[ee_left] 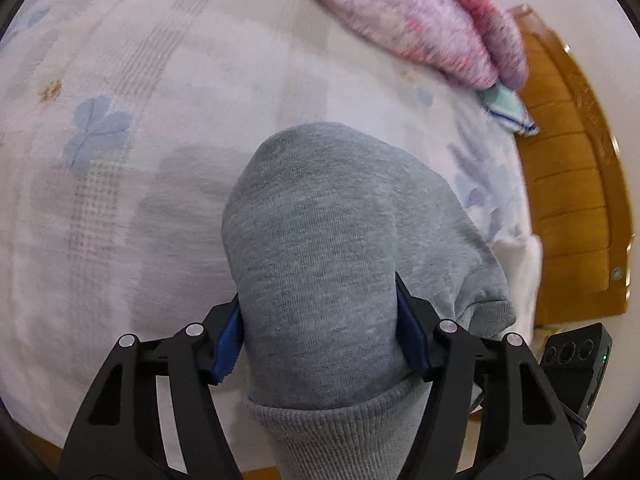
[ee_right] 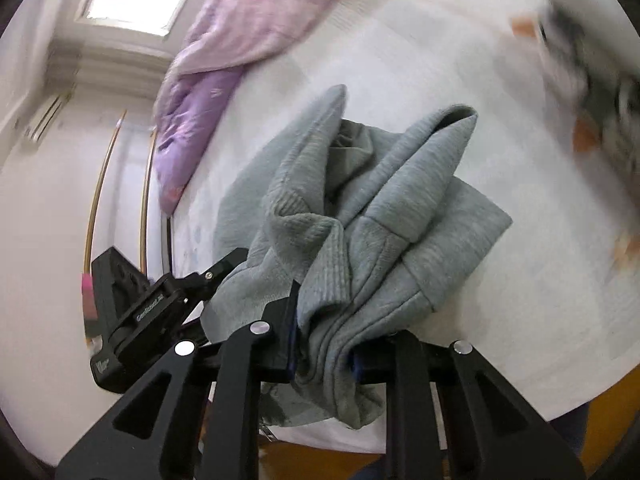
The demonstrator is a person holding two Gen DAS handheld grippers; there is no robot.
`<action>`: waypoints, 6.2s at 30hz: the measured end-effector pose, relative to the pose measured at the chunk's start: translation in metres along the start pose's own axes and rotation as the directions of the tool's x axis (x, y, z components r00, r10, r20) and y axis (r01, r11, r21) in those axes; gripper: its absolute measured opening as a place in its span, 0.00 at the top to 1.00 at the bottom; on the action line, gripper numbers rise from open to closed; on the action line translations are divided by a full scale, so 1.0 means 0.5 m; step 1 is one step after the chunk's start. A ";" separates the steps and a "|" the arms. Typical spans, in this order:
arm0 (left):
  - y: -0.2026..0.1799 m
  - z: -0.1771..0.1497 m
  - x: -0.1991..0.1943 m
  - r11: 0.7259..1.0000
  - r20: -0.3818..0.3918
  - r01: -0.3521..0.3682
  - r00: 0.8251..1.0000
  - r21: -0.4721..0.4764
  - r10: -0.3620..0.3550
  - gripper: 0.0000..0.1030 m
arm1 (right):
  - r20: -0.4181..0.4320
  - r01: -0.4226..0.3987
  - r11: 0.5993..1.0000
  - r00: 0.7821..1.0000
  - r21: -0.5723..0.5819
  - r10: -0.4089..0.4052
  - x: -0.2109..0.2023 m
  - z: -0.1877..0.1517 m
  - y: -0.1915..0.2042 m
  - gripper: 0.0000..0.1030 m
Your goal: Fold large clothes
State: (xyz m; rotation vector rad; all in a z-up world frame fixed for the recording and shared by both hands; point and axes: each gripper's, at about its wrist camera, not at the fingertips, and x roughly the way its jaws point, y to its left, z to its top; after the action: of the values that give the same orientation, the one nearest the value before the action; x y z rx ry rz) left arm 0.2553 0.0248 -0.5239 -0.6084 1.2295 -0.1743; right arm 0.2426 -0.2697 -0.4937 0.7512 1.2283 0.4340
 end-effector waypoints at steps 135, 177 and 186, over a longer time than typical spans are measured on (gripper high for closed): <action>-0.575 -0.384 -0.879 0.876 0.664 -0.435 0.720 0.207 0.201 0.05 | 0.530 0.558 0.628 0.807 -0.543 -0.260 -0.690 -0.262 0.580 0.18; -0.712 -0.427 -0.891 0.827 0.725 -0.501 0.665 0.256 0.179 0.05 | 0.602 0.570 0.674 0.765 -0.470 -0.228 -0.798 -0.249 0.548 0.18; -0.711 -0.421 -0.899 0.826 0.725 -0.507 0.662 0.247 0.190 0.05 | 0.585 0.551 0.685 0.780 -0.477 -0.220 -0.773 -0.261 0.567 0.18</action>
State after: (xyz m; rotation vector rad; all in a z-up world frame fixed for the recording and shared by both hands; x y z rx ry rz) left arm -0.0237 -0.1434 -0.0076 0.0076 0.5287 0.1157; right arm 0.0293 -0.2963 -0.0458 -0.0277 0.6526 0.2342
